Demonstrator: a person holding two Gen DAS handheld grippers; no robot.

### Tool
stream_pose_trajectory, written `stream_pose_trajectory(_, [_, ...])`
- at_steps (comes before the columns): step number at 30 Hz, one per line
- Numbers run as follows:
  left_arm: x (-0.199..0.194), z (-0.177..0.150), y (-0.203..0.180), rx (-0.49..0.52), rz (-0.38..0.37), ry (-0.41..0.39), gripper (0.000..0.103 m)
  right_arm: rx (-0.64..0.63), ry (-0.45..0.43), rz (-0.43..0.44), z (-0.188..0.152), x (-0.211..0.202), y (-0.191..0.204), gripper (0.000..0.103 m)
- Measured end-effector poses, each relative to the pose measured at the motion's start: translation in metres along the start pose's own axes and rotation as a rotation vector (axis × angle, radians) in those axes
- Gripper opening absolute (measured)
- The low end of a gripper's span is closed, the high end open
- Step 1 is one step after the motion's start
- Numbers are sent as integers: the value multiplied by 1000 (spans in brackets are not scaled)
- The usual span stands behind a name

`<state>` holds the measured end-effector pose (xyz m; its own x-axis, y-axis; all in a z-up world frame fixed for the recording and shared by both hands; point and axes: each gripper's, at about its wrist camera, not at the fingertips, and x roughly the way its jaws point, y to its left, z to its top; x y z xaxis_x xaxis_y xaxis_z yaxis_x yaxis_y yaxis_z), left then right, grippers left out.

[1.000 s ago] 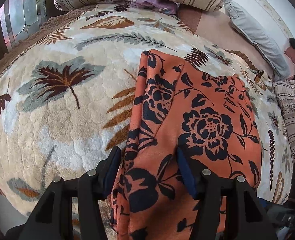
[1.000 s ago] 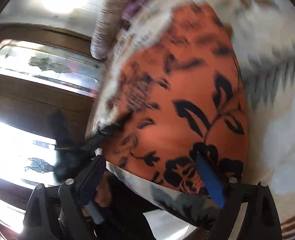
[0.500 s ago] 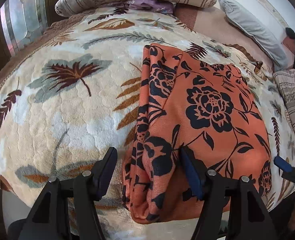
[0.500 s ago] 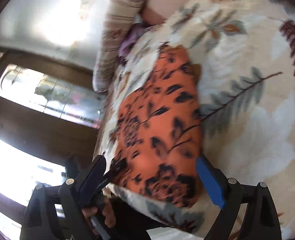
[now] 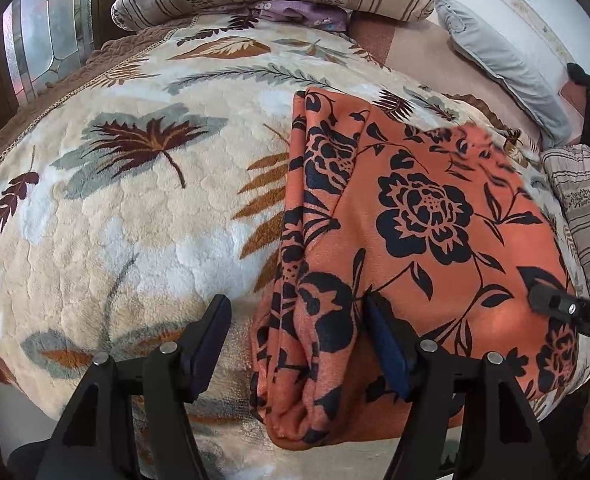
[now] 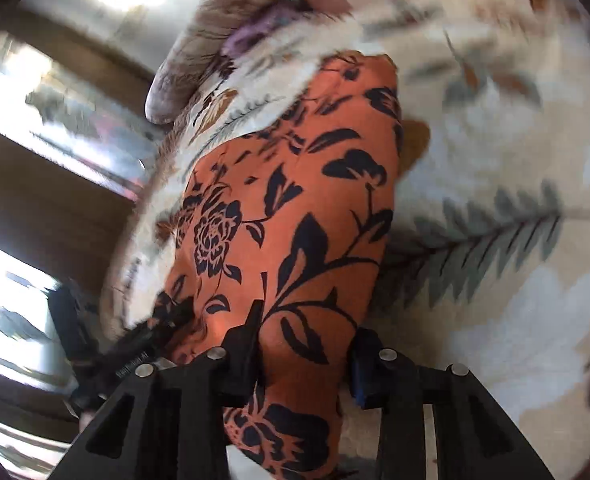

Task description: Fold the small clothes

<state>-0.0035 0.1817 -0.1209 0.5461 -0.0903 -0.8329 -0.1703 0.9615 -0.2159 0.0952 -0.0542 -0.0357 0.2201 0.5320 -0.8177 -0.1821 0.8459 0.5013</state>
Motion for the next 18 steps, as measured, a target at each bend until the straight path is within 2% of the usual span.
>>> stream_pose_trajectory(1, [1, 0, 0, 3, -4, 0, 72, -36, 21, -63, -2, 9, 2, 37])
stream_pose_trajectory(2, [1, 0, 0, 7, -3, 1, 72, -13, 53, -76, -2, 22, -10, 41])
stream_pose_trajectory(3, [0, 0, 0, 10, -1, -2, 72, 53, 44, -30, -3, 26, -24, 43])
stream_pose_trajectory(4, [0, 1, 0, 9, -2, -1, 72, 115, 21, 45, -1, 20, -35, 51])
stream_pose_trajectory(5, [0, 1, 1, 5, -6, -1, 72, 145, 13, 78, -1, 15, -40, 67])
stream_pose_trajectory(6, [0, 1, 1, 6, -8, -3, 72, 161, 8, 97, -1, 8, -43, 73])
stream_pose_trajectory(9, [0, 0, 1, 8, -9, -8, 72, 183, -40, 186, 7, -9, -53, 77])
stream_pose_trajectory(12, [1, 1, 1, 9, -13, -7, 73, 295, -86, 249, 24, -7, -78, 78])
stream_pose_trajectory(13, [1, 0, 1, 9, -14, -8, 73, 346, -77, 257, 31, 2, -87, 79])
stream_pose_trajectory(14, [1, 1, 1, 8, -15, -8, 73, 384, -33, 275, 37, 19, -95, 79])
stream_pose_trajectory(15, [1, 0, 1, 7, -16, -8, 73, 396, 13, 290, 40, 33, -96, 72])
stream_pose_trajectory(16, [1, 0, 1, 8, -15, -9, 73, 380, 17, 281, 42, 39, -91, 39])
stream_pose_trajectory(17, [1, 0, 1, 6, -16, -9, 73, 324, 11, 244, 47, 39, -79, 36])
stream_pose_trajectory(18, [1, 0, 2, 5, -16, -10, 73, 226, -25, 167, 50, 28, -59, 34])
